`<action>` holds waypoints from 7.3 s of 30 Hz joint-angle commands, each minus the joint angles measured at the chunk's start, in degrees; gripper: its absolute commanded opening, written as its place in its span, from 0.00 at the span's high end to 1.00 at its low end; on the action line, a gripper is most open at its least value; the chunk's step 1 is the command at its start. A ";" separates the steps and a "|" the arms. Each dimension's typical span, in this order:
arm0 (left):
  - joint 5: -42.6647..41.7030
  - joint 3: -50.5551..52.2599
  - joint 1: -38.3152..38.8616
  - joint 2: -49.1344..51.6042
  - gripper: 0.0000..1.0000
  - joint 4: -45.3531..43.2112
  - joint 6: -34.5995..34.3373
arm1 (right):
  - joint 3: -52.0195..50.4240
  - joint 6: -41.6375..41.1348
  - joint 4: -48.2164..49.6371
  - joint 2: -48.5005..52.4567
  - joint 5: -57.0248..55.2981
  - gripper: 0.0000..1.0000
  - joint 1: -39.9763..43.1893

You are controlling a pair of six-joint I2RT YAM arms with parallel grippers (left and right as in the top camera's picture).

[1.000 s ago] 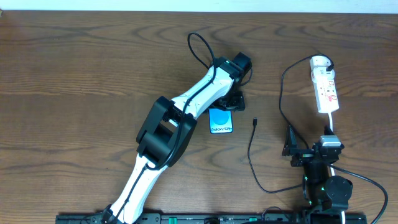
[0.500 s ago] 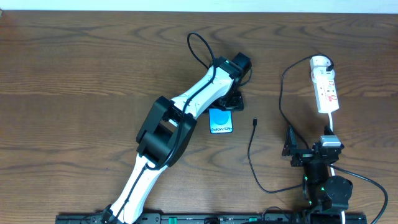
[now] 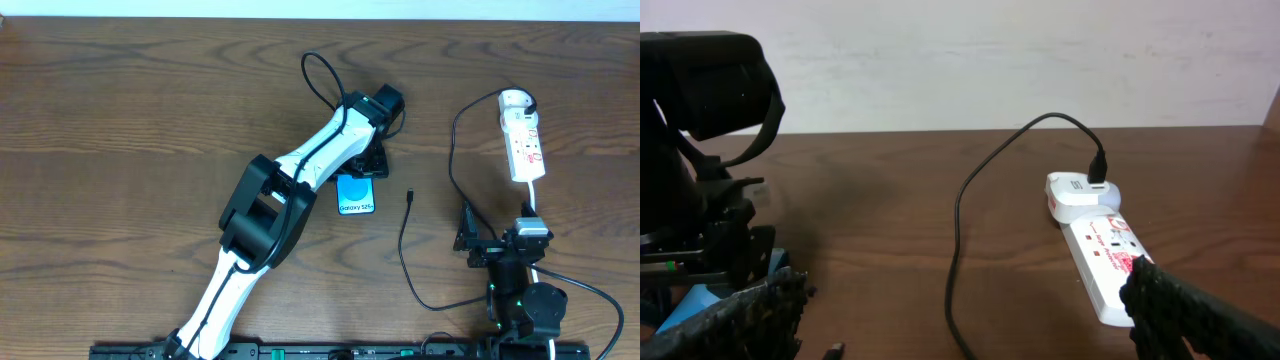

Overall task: Plug charger to phone and switch on socket
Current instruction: 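Close the left gripper on the phone's top end, then lift the phone's top end with the left gripper, tilting it up, then raise the phone upright and pull it back toward the left arm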

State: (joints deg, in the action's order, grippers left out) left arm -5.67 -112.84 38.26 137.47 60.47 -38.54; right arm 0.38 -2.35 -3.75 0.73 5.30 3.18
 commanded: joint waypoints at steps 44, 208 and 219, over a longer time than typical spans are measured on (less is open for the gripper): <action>-25.27 1.92 -7.50 -3.23 0.23 5.75 0.87 | -0.07 -0.35 -0.26 -0.20 -0.26 0.01 -0.28; -52.59 5.62 -11.67 -16.31 0.24 2.82 4.46 | -0.07 -0.35 -0.26 -0.20 -0.26 0.01 -0.28; -69.18 5.62 -17.99 -16.31 0.24 2.80 5.53 | -0.07 -0.37 -0.26 -0.20 -0.26 0.01 -0.28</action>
State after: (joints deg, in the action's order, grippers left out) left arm -65.63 -107.15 21.89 123.76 63.02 -34.35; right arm 0.38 -2.35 -3.75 0.73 5.30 3.18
